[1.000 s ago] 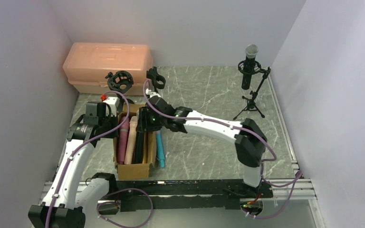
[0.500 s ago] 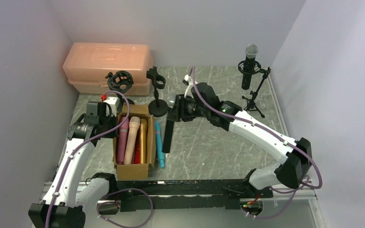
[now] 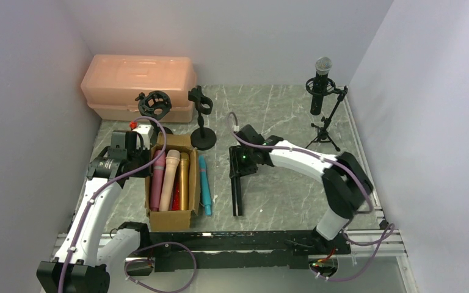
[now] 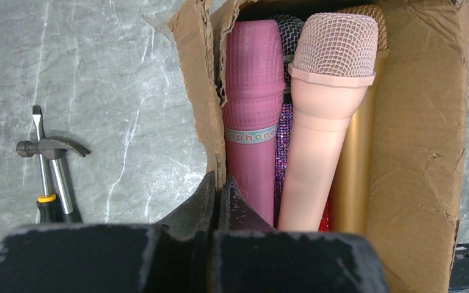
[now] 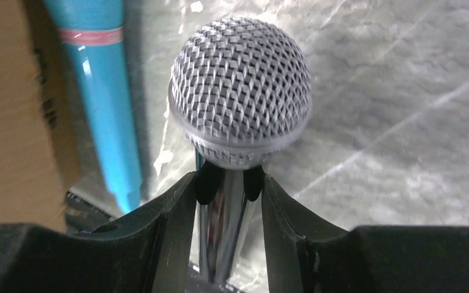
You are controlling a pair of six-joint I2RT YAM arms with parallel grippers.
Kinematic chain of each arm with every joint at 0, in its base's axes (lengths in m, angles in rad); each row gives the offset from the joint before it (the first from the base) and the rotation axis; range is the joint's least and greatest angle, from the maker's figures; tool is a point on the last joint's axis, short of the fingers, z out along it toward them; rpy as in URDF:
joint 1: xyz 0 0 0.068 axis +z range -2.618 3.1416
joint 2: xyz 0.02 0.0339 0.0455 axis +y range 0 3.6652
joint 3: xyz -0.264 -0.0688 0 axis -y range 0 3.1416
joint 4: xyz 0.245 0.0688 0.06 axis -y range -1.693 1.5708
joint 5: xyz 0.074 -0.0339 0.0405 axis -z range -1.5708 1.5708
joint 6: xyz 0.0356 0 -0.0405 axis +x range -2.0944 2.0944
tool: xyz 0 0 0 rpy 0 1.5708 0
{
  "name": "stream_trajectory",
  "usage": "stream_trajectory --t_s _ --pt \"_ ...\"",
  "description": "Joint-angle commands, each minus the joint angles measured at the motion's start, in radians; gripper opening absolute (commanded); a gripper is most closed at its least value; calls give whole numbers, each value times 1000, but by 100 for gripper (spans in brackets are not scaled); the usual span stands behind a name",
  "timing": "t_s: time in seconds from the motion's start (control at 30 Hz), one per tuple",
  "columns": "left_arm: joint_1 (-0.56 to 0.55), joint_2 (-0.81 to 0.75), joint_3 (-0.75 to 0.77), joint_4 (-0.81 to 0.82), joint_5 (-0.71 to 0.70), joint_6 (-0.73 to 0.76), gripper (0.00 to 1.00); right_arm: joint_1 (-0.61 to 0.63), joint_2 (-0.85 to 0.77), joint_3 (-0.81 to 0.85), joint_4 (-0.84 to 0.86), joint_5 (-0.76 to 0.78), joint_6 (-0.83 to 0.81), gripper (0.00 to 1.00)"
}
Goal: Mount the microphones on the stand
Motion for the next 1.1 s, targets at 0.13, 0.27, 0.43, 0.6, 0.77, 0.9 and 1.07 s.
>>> stream_trajectory --t_s 0.13,0.27,0.43,0.6,0.77,0.9,1.07 --pt "-2 -13 56 39 0 -15 0 15 220 172 93 5 20 18" --pt "-2 -14 57 41 8 -16 0 15 252 204 117 -15 42 30" --pt "-2 -13 58 43 12 -18 0 15 240 218 131 -47 62 57" --pt "-2 -15 61 40 14 -19 0 23 137 210 124 -18 107 64" --pt "-2 -17 64 38 10 -17 0 111 11 243 161 50 179 61" --pt "-2 -15 71 27 3 -23 0 206 78 397 94 69 182 58" --pt "-2 -24 59 35 11 -23 0 282 237 546 73 19 204 58"
